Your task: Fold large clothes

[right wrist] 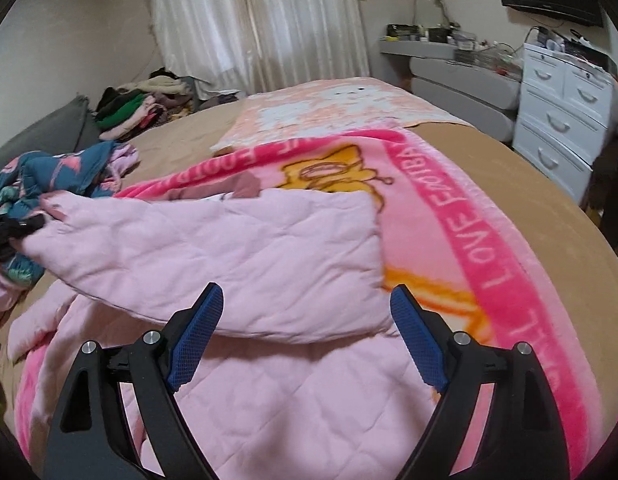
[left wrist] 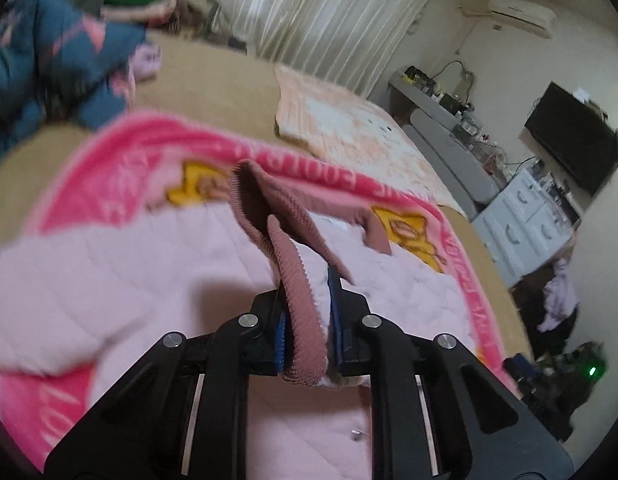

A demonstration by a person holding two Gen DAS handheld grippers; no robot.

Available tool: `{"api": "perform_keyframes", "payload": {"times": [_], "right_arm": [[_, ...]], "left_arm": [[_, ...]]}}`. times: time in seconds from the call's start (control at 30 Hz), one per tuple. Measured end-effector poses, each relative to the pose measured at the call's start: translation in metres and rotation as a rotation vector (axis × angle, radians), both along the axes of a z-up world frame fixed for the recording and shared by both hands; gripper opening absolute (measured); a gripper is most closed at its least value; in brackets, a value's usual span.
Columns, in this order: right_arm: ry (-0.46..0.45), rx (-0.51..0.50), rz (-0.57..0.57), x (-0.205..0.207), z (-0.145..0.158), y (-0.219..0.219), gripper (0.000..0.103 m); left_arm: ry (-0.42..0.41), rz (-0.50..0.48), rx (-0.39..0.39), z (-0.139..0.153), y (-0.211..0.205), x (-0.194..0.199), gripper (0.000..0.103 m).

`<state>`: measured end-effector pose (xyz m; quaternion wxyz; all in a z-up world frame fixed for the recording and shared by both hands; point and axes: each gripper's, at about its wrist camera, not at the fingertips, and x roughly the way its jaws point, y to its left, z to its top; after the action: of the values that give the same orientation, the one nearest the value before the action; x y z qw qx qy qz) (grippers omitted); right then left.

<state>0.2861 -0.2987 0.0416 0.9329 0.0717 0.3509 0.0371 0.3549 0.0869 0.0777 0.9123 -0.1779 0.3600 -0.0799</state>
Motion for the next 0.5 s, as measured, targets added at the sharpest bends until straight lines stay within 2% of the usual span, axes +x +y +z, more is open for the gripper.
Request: {"api": "perform_keyframes", "payload": {"times": [0.1,0.27,0.37,0.5], "right_arm": [[0.027,-0.001,0.007,0.014,-0.006,0.005,0.085],[0.068,-0.028,0.060,0.036,-0.018,0.029,0.085],[0.084,-0.041,0.087,0.048,-0.023,0.041,0.085],[0.108,-0.075,0.118,0.064,-0.032,0.055,0.085]], "left_arm": [[0.043,0.025,0.093,-0.023,0.006,0.007,0.010],[0.173,0.065,0.160,-0.089,0.018,0.016,0.010],[0.216,0.076,0.202,-0.117,0.021,0.014,0.011],[0.223,0.078,0.248,-0.132,0.020,0.011,0.014]]}}
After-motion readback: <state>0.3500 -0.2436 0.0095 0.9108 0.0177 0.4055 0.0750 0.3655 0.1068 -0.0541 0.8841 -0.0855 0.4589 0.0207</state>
